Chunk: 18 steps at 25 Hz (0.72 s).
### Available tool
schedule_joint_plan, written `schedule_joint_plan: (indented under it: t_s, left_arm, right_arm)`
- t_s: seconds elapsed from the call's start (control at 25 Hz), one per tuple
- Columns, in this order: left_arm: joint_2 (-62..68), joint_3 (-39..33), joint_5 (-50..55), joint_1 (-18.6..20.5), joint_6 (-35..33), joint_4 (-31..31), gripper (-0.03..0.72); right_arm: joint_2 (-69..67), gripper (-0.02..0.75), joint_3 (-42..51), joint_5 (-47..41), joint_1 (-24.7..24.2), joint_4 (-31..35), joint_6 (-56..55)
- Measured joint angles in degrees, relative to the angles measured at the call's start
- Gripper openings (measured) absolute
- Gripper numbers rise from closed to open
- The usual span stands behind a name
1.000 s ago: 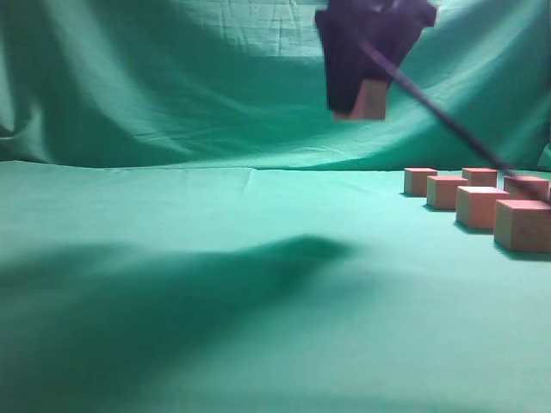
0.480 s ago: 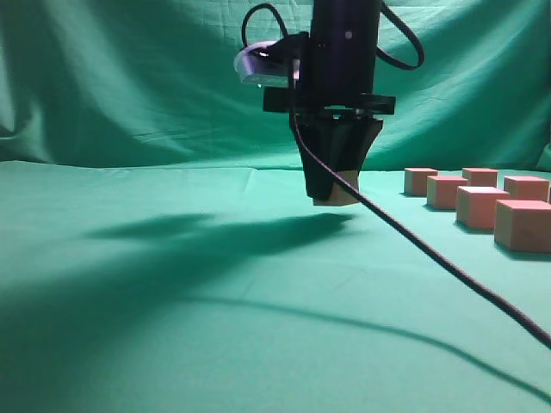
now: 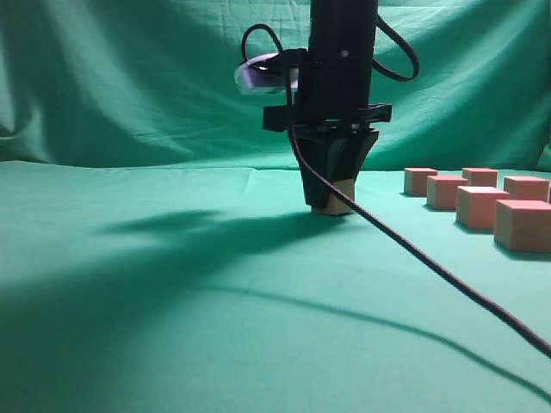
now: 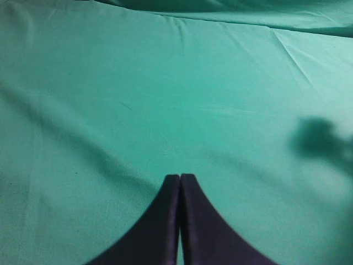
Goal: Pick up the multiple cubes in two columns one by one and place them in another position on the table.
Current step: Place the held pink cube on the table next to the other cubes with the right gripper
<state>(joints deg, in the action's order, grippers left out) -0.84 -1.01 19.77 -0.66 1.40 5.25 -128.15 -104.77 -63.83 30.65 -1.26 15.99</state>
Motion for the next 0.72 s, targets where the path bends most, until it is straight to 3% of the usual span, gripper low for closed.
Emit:
schedule_joint_plan:
  t_s: [0.48,0.56,0.72]
  left_arm:
    - [0.00,0.00,0.00,0.00,0.00,0.00,0.000]
    - [0.00,0.00,0.00,0.00,0.00,0.00,0.000]
    - [0.00,0.00,0.00,0.00,0.00,0.00,0.000]
  right_arm:
    - [-0.48,0.269,-0.28,-1.06,0.00,-1.67,-0.09]
    - [-0.94,0.421,-0.44,-2.22,0.00,-2.10,-0.32]
    - [-1.38,0.633,-3.29,-5.84,0.00,-2.32,-1.68]
